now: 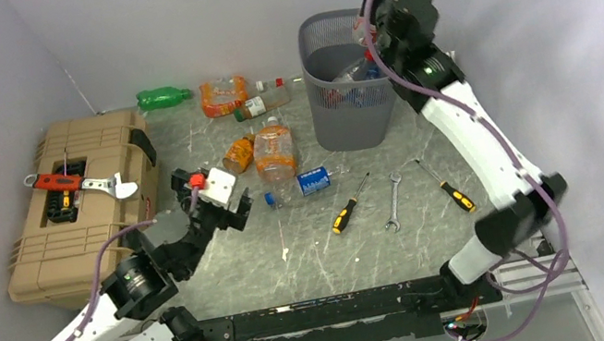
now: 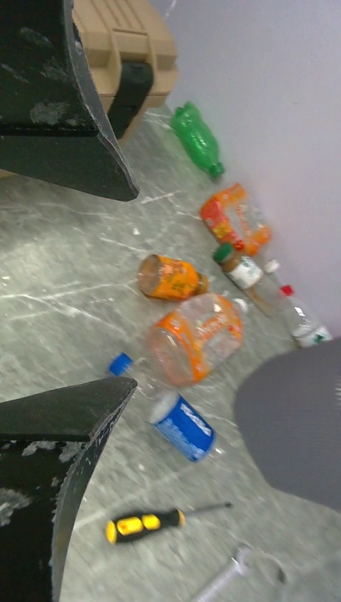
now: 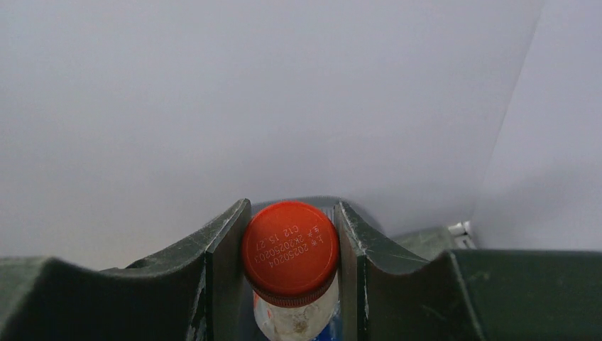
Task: Put the plastic bottles in the bin
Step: Place the plastic bottle in the trash bin.
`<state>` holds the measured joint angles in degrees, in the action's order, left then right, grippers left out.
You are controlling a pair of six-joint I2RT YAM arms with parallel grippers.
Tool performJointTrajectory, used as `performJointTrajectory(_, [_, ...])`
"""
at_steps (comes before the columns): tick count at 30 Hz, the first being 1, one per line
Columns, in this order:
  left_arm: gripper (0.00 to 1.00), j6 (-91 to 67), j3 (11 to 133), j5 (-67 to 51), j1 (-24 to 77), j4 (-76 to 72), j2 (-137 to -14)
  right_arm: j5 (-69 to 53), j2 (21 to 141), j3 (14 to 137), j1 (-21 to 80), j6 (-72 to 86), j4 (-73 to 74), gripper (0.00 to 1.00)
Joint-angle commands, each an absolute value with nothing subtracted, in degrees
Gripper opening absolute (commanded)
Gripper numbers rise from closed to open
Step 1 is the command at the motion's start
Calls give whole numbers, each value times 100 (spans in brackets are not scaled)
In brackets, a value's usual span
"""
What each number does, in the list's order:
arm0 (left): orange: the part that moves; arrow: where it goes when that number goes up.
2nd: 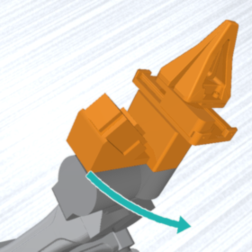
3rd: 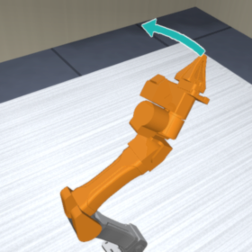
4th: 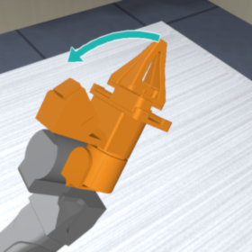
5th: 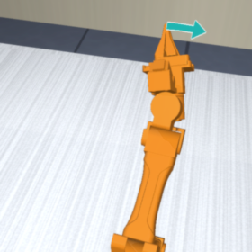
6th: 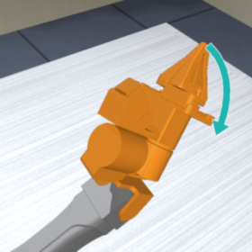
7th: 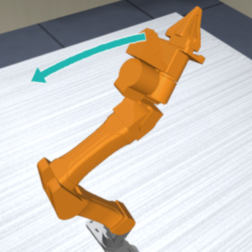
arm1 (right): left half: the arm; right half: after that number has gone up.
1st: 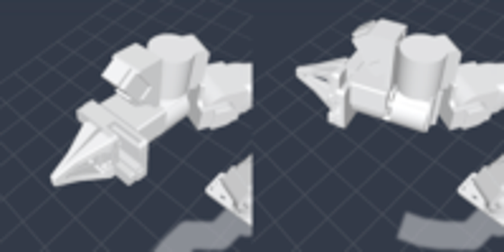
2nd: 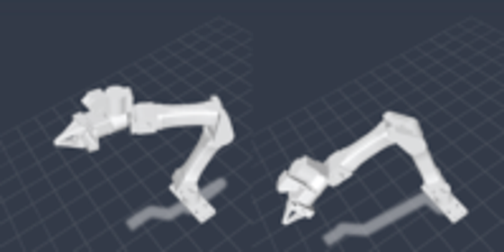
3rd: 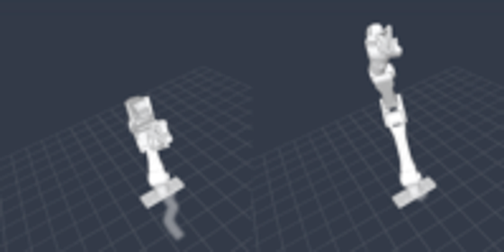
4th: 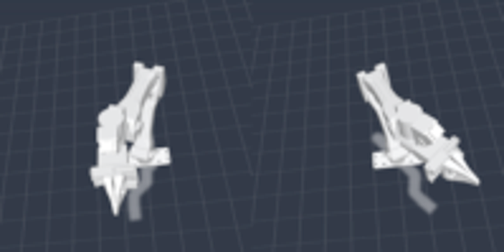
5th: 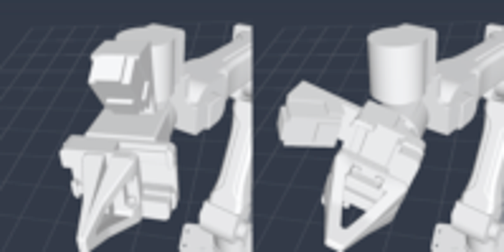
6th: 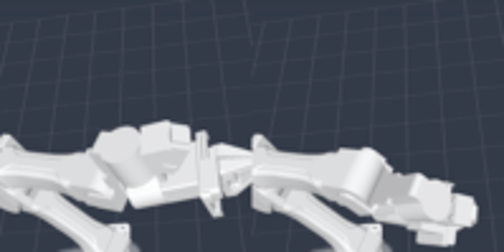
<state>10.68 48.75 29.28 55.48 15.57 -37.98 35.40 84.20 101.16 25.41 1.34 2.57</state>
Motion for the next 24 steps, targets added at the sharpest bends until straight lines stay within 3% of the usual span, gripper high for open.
performJointTrajectory(1, [99,1340,4449,3451,5535,873,-3652,2572,9254,10780,1877,1026,605,0])
performJointTrajectory(11, [99,846,4318,3310,5014,1258,-3745,1672,10570,10668,1514,1395,743,0])
performJointTrajectory(16, [98,718,4447,2997,4893,1436,-3969,1359,11235,11236,1507,960,1414,0])
performJointTrajectory(23, [97,664,4517,2921,4872,1590,-4135,723,11490,11112,1512,845,1733,0])
performJointTrajectory(24, [97,662,4518,2899,4875,1603,-4139,673,11543,11147,1510,880,1826,5])
